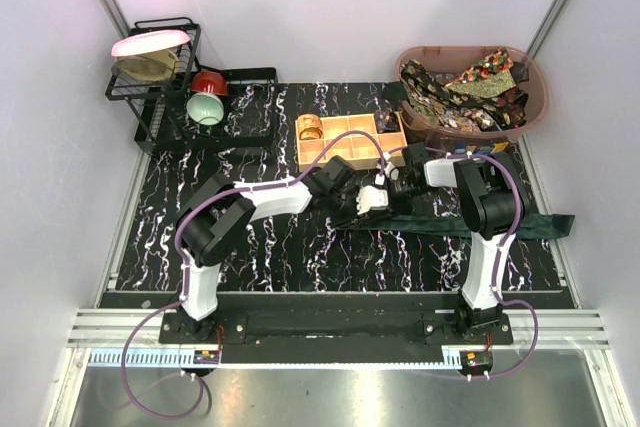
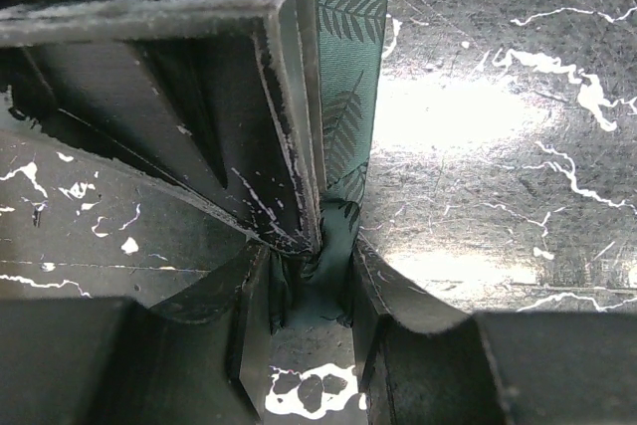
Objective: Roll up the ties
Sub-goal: Roll the tie at the center of the board.
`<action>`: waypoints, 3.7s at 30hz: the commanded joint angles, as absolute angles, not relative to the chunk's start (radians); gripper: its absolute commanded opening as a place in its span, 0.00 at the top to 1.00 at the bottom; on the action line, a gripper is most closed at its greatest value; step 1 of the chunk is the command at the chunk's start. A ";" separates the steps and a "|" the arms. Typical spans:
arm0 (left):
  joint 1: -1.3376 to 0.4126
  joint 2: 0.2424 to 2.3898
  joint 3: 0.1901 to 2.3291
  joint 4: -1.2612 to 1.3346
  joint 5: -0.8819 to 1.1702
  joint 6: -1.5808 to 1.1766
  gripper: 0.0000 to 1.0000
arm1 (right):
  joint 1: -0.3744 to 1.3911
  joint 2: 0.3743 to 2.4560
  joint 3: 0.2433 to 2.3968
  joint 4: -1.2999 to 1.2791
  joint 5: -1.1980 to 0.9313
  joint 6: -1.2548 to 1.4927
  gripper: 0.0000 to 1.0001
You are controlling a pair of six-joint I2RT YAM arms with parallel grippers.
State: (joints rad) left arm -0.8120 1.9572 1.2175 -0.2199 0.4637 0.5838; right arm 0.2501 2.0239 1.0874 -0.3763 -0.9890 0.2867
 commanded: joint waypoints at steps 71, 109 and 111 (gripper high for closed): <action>-0.828 2.022 1.229 -0.310 0.356 0.511 0.66 | 0.241 1.956 1.071 -0.472 -1.002 0.213 0.57; -0.762 1.996 1.032 0.399 0.802 0.423 0.44 | 0.192 2.091 1.114 -0.615 -0.692 0.147 1.00; -0.785 2.002 1.054 0.323 0.761 0.463 0.53 | 0.193 2.092 1.118 -0.614 -0.704 0.144 1.00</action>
